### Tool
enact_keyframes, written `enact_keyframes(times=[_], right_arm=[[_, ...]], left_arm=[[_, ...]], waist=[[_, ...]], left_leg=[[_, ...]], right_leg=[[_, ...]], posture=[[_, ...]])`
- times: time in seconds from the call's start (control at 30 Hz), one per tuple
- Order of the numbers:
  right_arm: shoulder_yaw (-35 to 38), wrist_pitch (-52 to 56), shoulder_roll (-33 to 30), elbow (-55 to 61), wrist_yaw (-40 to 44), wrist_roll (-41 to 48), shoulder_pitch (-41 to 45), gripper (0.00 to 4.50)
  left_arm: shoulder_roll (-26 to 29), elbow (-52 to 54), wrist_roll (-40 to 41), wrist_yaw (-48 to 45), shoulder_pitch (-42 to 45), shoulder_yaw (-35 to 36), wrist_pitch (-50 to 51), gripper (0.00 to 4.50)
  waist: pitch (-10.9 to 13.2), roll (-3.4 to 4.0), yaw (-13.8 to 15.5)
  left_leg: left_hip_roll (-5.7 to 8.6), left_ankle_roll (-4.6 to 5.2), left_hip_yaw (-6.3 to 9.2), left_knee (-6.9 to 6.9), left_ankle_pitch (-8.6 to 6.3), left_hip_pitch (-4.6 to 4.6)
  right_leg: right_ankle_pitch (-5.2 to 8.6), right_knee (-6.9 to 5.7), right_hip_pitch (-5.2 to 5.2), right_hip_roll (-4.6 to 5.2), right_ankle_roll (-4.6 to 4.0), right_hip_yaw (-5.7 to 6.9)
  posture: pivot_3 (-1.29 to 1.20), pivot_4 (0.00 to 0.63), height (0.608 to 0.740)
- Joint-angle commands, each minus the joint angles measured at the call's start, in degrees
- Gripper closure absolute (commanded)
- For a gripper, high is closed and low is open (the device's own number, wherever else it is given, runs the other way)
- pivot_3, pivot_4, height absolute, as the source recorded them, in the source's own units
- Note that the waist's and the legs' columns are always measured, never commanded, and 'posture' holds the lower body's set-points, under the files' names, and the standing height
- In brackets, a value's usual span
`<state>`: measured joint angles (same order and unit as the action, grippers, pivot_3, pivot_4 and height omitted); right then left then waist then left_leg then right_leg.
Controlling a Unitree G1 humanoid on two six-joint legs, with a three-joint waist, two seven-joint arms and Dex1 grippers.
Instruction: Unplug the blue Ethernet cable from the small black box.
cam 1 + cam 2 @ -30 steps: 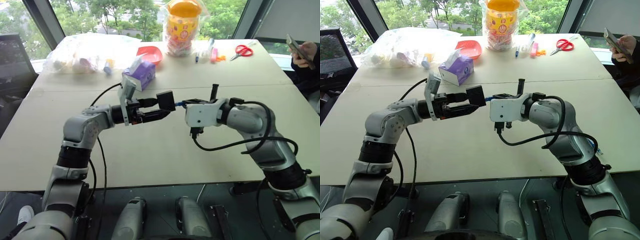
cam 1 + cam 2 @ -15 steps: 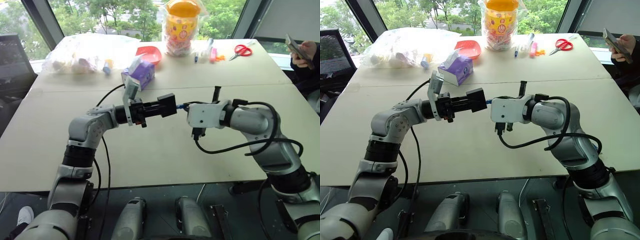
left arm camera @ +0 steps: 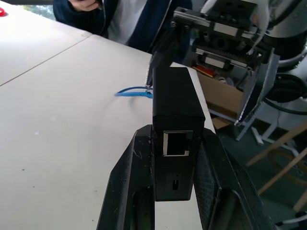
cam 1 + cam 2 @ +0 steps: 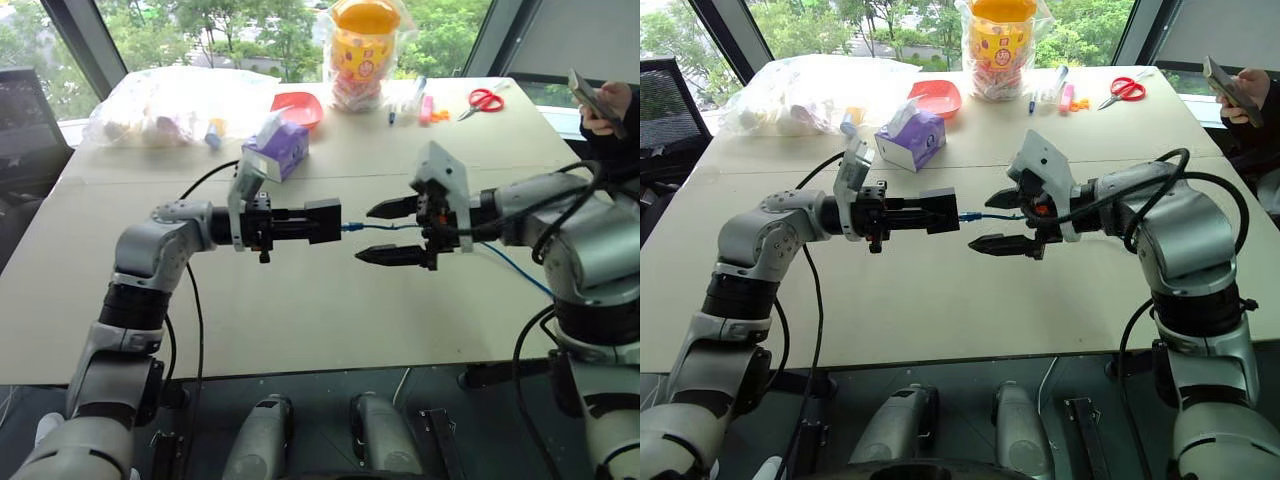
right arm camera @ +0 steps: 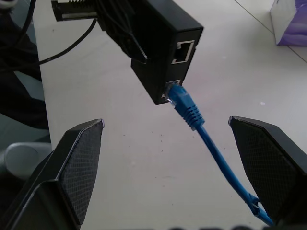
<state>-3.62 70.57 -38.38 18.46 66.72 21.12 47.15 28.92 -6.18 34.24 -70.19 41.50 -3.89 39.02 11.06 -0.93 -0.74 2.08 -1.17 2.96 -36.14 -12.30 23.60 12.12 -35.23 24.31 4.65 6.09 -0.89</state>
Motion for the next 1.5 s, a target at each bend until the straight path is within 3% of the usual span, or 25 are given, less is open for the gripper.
enact_keyframes(times=[0.03,0.07,0.17,0.27,0.77,1.1,1.17,1.2,1.33,1.5], right_arm=[[-0.75,0.60,0.40,-1.90,-1.47,3.21,2.75,0.10],[-1.35,0.11,0.46,-2.69,-1.66,3.65,3.27,0.10],[-3.13,-0.98,0.31,-4.33,-2.11,4.63,4.33,0.97],[-5.54,-1.85,-0.21,-5.10,-1.99,5.18,5.38,2.48],[-14.87,-9.56,-5.61,-7.00,2.92,4.07,7.87,2.48],[-16.95,-11.82,-6.36,-8.78,4.96,3.52,9.79,2.48],[-17.14,-11.88,-6.33,-8.85,5.12,3.56,10.02,3.01],[-17.23,-11.89,-6.27,-8.88,5.20,3.57,10.14,3.01],[-17.81,-11.90,-5.77,-9.06,5.30,3.37,10.59,4.48],[-18.14,-11.42,-4.99,-9.35,5.11,3.13,11.16,4.48]], left_arm=[[0.45,1.85,-0.08,-1.08,1.71,-0.08,-1.02,4.02],[0.41,2.14,0.04,-1.07,1.77,-0.05,-0.79,4.02],[0.44,2.70,0.23,-1.27,1.92,-0.07,-0.46,4.02],[0.86,2.94,-0.26,-1.65,1.83,-0.37,-0.86,4.02],[2.07,4.08,-3.04,-3.47,0.57,-3.16,-3.84,4.02],[2.43,3.64,-4.29,-4.76,0.60,-4.09,-5.33,4.02],[2.43,3.79,-4.51,-4.85,0.44,-4.18,-5.54,4.02],[2.39,3.85,-4.58,-4.86,0.38,-4.20,-5.60,4.02],[2.04,4.12,-4.79,-4.78,0.21,-4.21,-5.63,4.02],[1.97,4.49,-4.74,-4.75,-0.06,-4.25,-5.47,4.02]], waist=[[0.00,0.00,-0.01],[0.00,0.00,-0.01],[0.00,0.00,0.01],[0.00,0.00,-0.03],[0.00,0.00,-0.05],[0.00,0.00,-0.10],[0.00,0.00,-0.08],[0.00,0.00,-0.08],[0.00,0.00,-0.07],[0.00,0.00,-0.08]], left_leg=[[0.00,0.00,0.00,0.00,0.00,0.01],[0.00,0.00,0.00,0.00,0.00,0.01],[0.01,0.02,-0.01,0.00,-0.01,0.05],[0.02,0.02,-0.01,-0.02,-0.01,0.08],[0.02,0.02,-0.01,-0.02,-0.02,0.10],[0.00,0.02,-0.02,-0.02,-0.01,0.12],[0.01,0.03,-0.01,-0.02,-0.01,0.13],[0.01,0.03,-0.01,-0.03,-0.01,0.14],[0.01,0.03,-0.01,-0.03,-0.01,0.15],[0.01,0.03,-0.01,-0.03,-0.01,0.16]], right_leg=[[0.00,0.00,0.01,0.00,0.00,0.00],[0.00,0.00,0.01,0.00,0.01,0.00],[-0.01,0.01,0.03,0.00,0.01,0.00],[-0.01,0.02,0.05,0.00,0.03,0.00],[-0.01,0.02,0.07,-0.02,0.04,0.02],[-0.01,0.02,0.11,-0.03,0.05,0.02],[-0.01,0.02,0.11,-0.03,0.05,0.02],[-0.01,0.02,0.11,-0.03,0.05,0.02],[-0.01,0.02,0.12,-0.03,0.05,0.02],[-0.01,0.02,0.13,-0.03,0.05,0.02]], posture=[[0.00,0.150,0.740],[0.00,0.150,0.740],[0.00,0.150,0.740],[0.00,0.150,0.740],[0.00,0.150,0.740],[0.00,0.150,0.740],[0.00,0.150,0.740],[0.00,0.150,0.740],[0.00,0.150,0.740],[0.00,0.150,0.740]])
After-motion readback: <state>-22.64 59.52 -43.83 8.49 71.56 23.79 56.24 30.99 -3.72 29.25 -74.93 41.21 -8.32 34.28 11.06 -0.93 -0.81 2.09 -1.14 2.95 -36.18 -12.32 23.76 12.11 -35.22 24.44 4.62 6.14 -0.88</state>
